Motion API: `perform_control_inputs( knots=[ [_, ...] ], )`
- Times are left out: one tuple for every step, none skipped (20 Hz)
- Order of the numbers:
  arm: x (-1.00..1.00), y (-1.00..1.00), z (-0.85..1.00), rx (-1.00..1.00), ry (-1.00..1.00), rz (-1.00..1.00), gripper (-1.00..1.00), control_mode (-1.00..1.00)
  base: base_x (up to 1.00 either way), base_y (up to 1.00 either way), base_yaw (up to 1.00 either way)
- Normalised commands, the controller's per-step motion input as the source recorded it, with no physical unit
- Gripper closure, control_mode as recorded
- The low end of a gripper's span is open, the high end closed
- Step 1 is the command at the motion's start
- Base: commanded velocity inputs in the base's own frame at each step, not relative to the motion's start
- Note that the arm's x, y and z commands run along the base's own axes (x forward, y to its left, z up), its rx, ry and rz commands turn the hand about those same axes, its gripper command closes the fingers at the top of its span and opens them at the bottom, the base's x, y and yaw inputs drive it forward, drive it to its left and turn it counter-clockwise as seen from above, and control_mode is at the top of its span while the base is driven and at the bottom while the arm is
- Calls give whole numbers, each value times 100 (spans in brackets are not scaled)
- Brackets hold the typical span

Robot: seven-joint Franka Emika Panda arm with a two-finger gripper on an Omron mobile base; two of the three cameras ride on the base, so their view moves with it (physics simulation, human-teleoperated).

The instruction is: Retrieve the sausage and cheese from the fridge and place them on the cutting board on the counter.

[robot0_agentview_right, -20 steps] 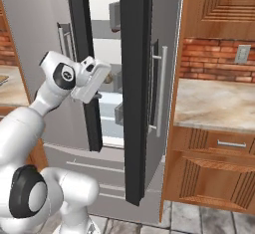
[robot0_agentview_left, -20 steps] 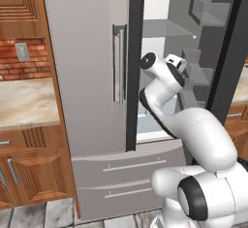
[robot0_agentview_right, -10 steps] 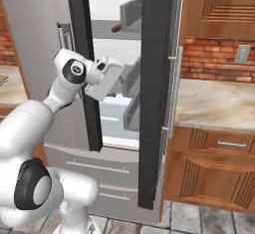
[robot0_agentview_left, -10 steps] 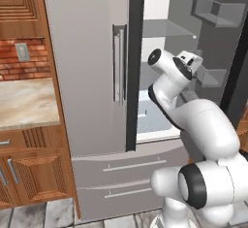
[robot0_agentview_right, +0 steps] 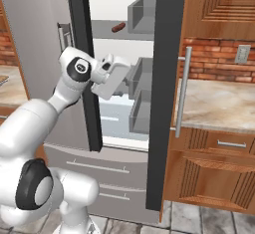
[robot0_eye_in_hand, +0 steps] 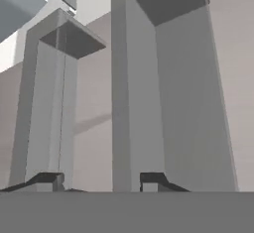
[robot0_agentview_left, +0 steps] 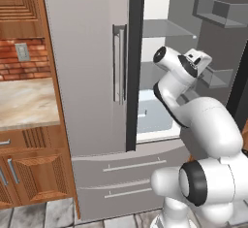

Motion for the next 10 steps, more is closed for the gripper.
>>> perform_control_inputs(
  knots=[
    [0, 0, 2, 19, 0, 0, -100, -100, 0, 0, 0],
    [0, 10, 34, 21, -7, 0, -100, -100, 0, 0, 0],
    [-3, 32, 46, 23, -17, 0, -100, -100, 0, 0, 0],
    [-9, 82, 26, 18, -20, 0, -100, -100, 0, 0, 0],
    [-14, 88, 17, 20, -22, 0, -100, -100, 0, 0, 0],
    [-30, 87, 0, 14, -31, 0, -100, -100, 0, 0, 0],
    [-27, 100, 0, 12, -37, 0, -100, -100, 0, 0, 0],
    [-30, 100, 0, 15, -39, 0, -100, -100, 0, 0, 0],
    [-24, 100, 16, 21, -35, 0, -100, -100, 0, 0, 0],
    [-23, 100, 26, 23, -27, 0, -100, -100, 0, 0, 0]
  ],
)
